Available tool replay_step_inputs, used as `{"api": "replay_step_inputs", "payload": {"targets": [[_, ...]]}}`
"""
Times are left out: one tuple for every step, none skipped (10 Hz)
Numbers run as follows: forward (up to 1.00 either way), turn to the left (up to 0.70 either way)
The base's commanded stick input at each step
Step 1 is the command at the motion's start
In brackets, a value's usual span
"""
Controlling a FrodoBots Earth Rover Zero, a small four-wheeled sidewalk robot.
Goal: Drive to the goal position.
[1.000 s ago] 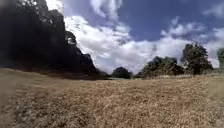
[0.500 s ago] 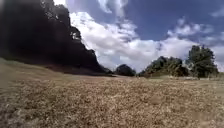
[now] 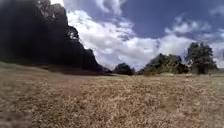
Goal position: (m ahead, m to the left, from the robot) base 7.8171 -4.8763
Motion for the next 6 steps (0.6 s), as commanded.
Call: {"api": "replay_step_inputs", "payload": {"targets": [[0.7, -0.35], [0.7, -0.35], [0.7, -0.35], [0.7, -0.35], [0.7, -0.35], [0.7, -0.35]]}}
